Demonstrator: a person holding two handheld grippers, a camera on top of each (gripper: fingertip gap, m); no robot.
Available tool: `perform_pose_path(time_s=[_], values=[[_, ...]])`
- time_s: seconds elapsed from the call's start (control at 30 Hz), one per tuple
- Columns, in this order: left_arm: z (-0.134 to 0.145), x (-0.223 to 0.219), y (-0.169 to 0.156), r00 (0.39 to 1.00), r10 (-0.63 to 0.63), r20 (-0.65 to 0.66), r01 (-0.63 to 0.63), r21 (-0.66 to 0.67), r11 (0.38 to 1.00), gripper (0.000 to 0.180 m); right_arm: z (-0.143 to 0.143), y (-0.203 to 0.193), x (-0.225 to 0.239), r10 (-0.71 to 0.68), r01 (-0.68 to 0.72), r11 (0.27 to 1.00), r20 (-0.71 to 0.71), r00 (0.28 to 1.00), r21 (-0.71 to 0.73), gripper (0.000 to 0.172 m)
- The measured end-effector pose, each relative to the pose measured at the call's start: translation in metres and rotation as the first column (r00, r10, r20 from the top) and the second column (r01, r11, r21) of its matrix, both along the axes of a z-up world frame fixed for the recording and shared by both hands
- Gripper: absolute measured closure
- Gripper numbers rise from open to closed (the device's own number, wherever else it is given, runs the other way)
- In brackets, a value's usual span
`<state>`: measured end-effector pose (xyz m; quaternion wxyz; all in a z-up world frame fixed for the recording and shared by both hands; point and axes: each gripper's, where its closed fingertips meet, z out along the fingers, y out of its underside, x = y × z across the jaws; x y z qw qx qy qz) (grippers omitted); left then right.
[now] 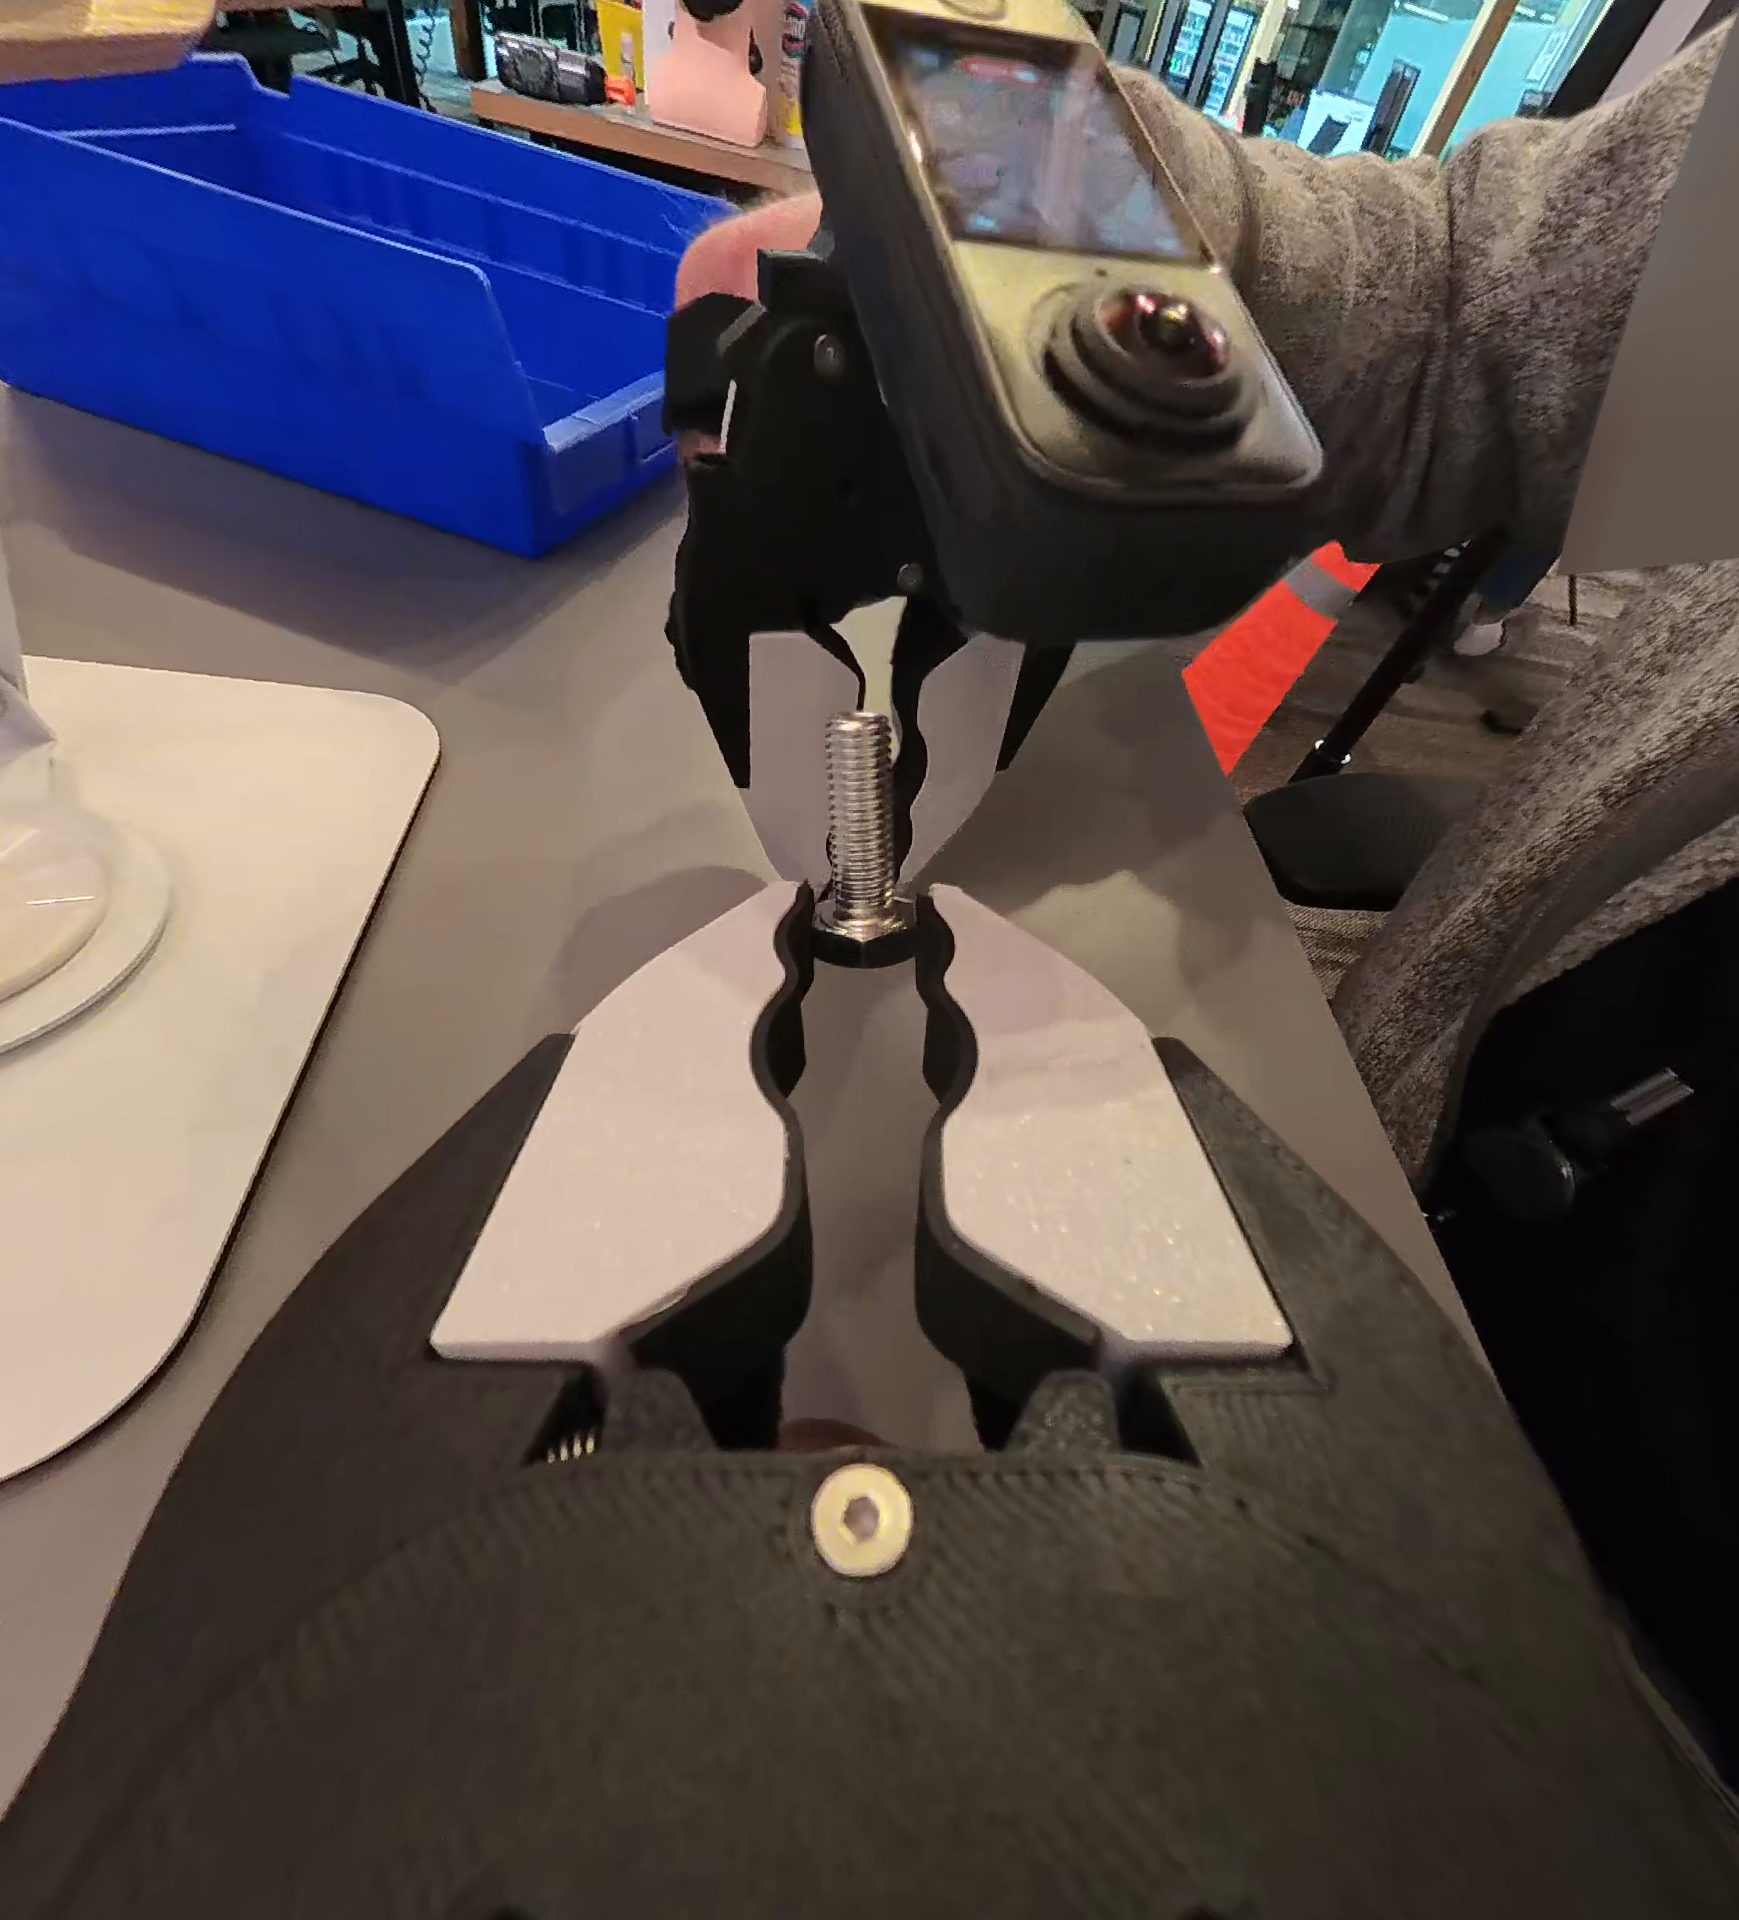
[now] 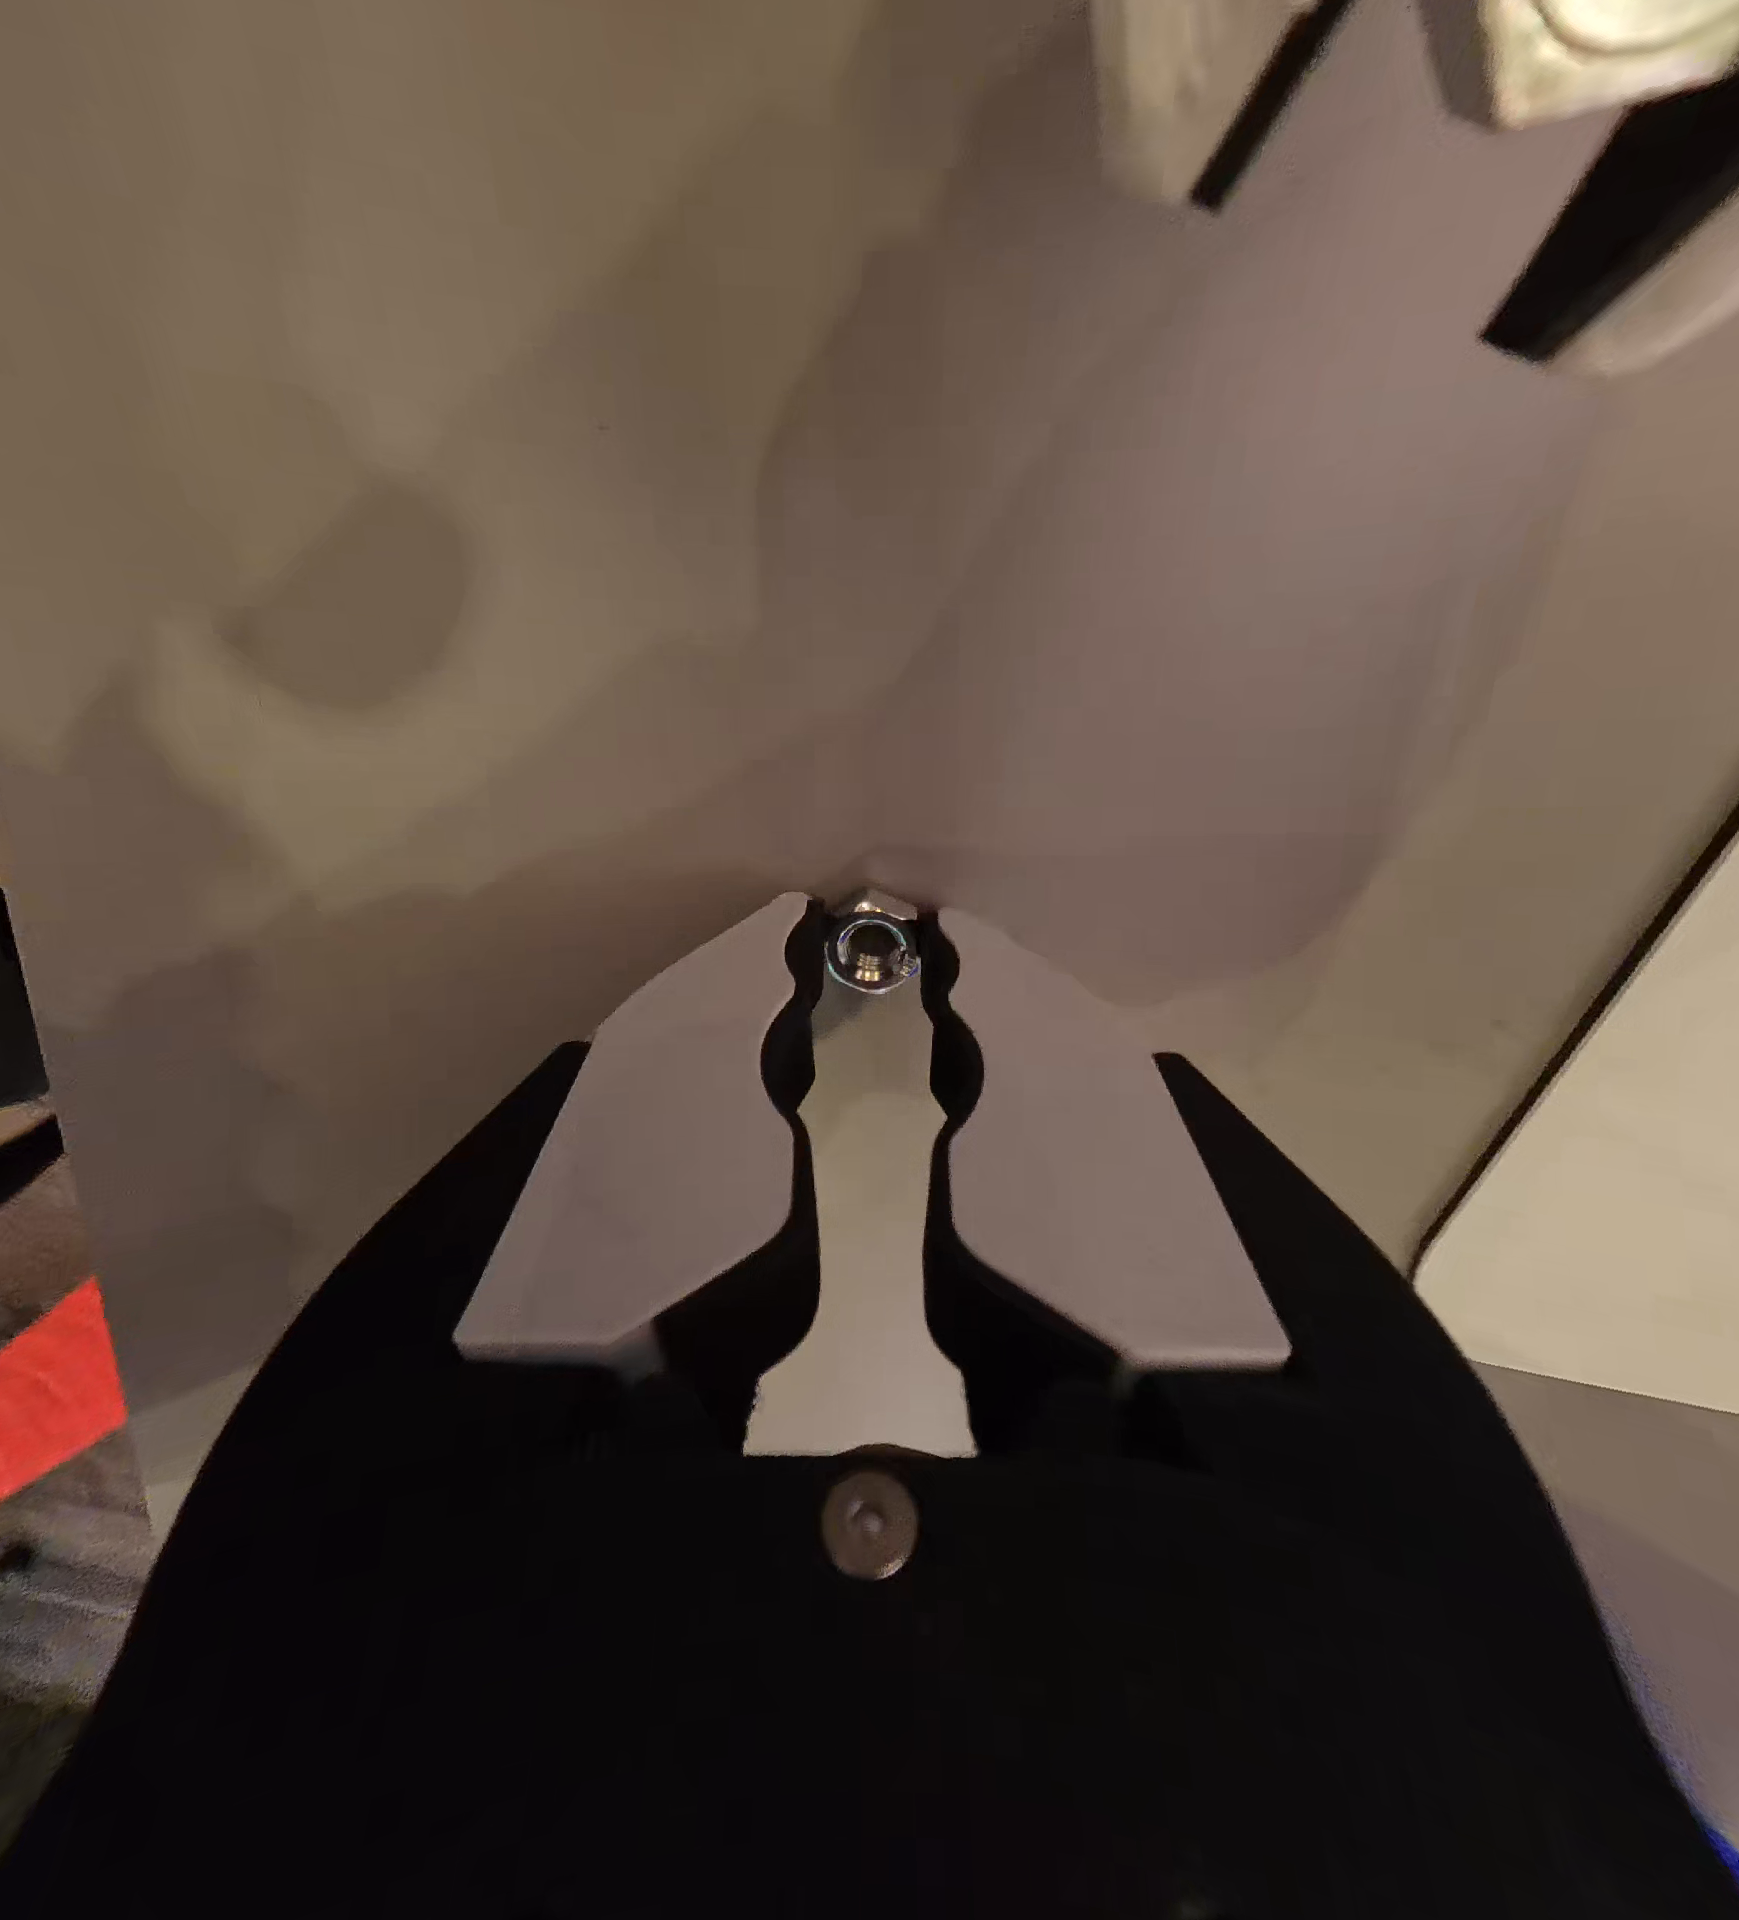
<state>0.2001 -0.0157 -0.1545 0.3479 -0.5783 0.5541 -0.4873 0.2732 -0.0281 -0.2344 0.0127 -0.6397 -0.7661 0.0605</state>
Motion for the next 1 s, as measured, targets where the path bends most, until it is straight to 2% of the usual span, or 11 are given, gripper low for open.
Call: perform_pose_path(time_s=[0.13, 0.23, 0.43, 0.57, 0.7, 0.87, 1.0], values=[[0.003, -0.002, 0.004, 1.0, 0.021, 0.012, -0.021, 0.0, 1.0, 0.163, 0.014, 0.002, -0.003, -0.193, 0.191, 0.981, -0.115, 0.974, -0.032, 0.149], [0.004, -0.004, 0.009, 0.999, 0.048, 0.021, -0.048, -0.002, 0.999, 0.163, 0.022, 0.002, -0.001, -0.417, 0.406, 0.909, -0.2, 0.887, -0.095, 0.146], [-0.001, -0.004, 0.015, 0.998, 0.061, 0.008, -0.061, -0.013, 0.998, 0.163, 0.011, 0.003, 0.004, -0.629, 0.618, 0.773, -0.289, 0.721, -0.14, 0.143], [0.001, -0.004, 0.013, 0.998, 0.053, 0.021, -0.053, -0.013, 0.999, 0.163, 0.007, 0.001, -0.003, -0.645, 0.638, 0.757, -0.312, 0.698, -0.138, 0.148], [0.003, -0.005, 0.013, 0.998, 0.051, 0.028, -0.051, -0.014, 0.999, 0.163, 0.003, 0.004, -0.003, -0.629, 0.632, 0.768, -0.311, 0.713, -0.104, 0.155], [0.002, -0.004, 0.011, 0.999, 0.039, 0.029, -0.039, -0.012, 0.999, 0.163, 0.004, 0.001, -0.005, -0.61, 0.613, 0.781, -0.347, 0.712, -0.115, 0.155], [0.004, -0.001, 0.0, 0.999, -0.011, 0.037, 0.012, -0.028, 1.0, 0.163, 0.028, 0.0, -0.012, -0.568, 0.583, 0.801, -0.477, 0.671, -0.134, 0.155]])
